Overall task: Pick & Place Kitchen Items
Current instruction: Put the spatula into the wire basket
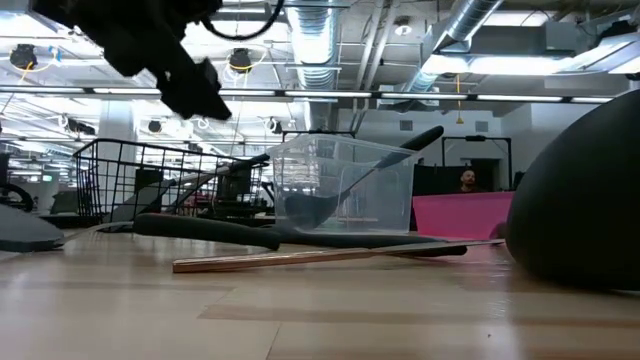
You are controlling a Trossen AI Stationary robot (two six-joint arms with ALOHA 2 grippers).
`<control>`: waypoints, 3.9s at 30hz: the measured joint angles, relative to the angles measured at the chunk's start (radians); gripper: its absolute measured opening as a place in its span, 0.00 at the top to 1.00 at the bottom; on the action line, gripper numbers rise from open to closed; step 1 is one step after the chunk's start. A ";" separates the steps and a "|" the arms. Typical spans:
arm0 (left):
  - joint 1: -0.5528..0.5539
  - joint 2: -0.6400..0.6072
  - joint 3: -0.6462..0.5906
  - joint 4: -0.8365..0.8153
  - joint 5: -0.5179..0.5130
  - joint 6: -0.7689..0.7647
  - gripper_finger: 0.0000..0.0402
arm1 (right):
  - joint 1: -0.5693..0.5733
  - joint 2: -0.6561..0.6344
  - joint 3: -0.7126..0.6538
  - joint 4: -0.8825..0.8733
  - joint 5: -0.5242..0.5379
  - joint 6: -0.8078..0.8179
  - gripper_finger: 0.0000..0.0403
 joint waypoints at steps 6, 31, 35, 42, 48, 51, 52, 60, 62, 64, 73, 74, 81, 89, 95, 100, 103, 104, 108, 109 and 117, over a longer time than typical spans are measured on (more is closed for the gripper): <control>0.000 0.020 0.000 0.003 -0.026 -0.025 0.25 | 0.076 -0.027 0.000 -0.084 0.106 0.102 0.29; -0.038 0.320 0.001 0.035 -0.210 -0.066 0.27 | 0.140 -0.041 0.000 -0.237 0.163 0.288 0.29; -0.038 0.380 0.004 0.045 -0.230 -0.101 0.31 | 0.148 -0.041 0.000 -0.237 0.163 0.299 0.29; -0.038 0.420 0.006 0.050 -0.236 -0.119 0.55 | 0.166 -0.041 0.000 -0.233 0.181 0.306 0.29; -0.038 0.414 0.006 0.037 -0.233 -0.121 0.82 | 0.166 -0.041 0.000 -0.230 0.200 0.309 0.29; -0.037 0.410 0.005 0.036 -0.220 -0.130 0.82 | 0.166 -0.041 0.000 -0.230 0.217 0.309 0.29; -0.037 0.405 0.004 0.035 -0.213 -0.141 0.82 | 0.166 -0.041 0.000 -0.230 0.221 0.309 0.29; -0.033 0.188 -0.002 0.011 -0.184 -0.236 0.82 | 0.174 -0.041 0.000 -0.233 0.242 0.306 0.29; -0.034 0.093 0.002 0.031 -0.227 -0.243 0.82 | 0.174 -0.041 0.000 -0.237 0.257 0.304 0.29; -0.032 0.003 0.000 0.019 -0.282 -0.243 0.82 | 0.174 -0.041 0.000 -0.241 0.267 0.297 0.29; 0.060 -0.429 0.002 0.092 -0.676 0.062 0.82 | 0.171 -0.041 0.000 -0.264 0.285 0.298 0.29; 0.086 -0.463 0.002 0.126 -0.701 0.124 0.82 | 0.171 -0.041 0.000 -0.263 0.287 0.297 0.29; 0.338 -0.578 0.003 0.259 -0.713 0.490 0.82 | 0.160 -0.041 0.000 -0.261 0.287 0.298 0.29; 0.724 -0.509 0.003 0.279 -0.443 0.550 0.82 | 0.156 -0.041 0.000 -0.258 0.286 0.312 0.29; 0.944 -0.441 0.000 0.282 -0.245 0.476 0.82 | 0.158 -0.041 0.000 -0.259 0.259 0.332 0.29; 1.026 -0.398 -0.061 0.291 -0.147 0.431 0.82 | 0.158 -0.041 0.000 -0.259 0.235 0.333 0.29; 1.051 -0.394 -0.120 0.312 -0.147 0.426 0.82 | 0.158 -0.041 0.000 -0.259 0.227 0.333 0.29; 1.060 -0.394 -0.147 0.337 -0.146 0.419 0.82 | 0.159 -0.041 0.000 -0.259 0.222 0.333 0.29; 1.099 -0.394 -0.252 0.476 -0.117 0.373 0.82 | 0.159 -0.041 0.000 -0.259 0.203 0.333 0.29; 1.107 -0.394 -0.272 0.516 -0.107 0.369 0.82 | 0.159 -0.041 0.000 -0.259 0.201 0.333 0.29; 1.128 -0.394 -0.354 0.584 -0.095 0.363 0.82 | 0.159 -0.041 0.000 -0.259 0.178 0.333 0.29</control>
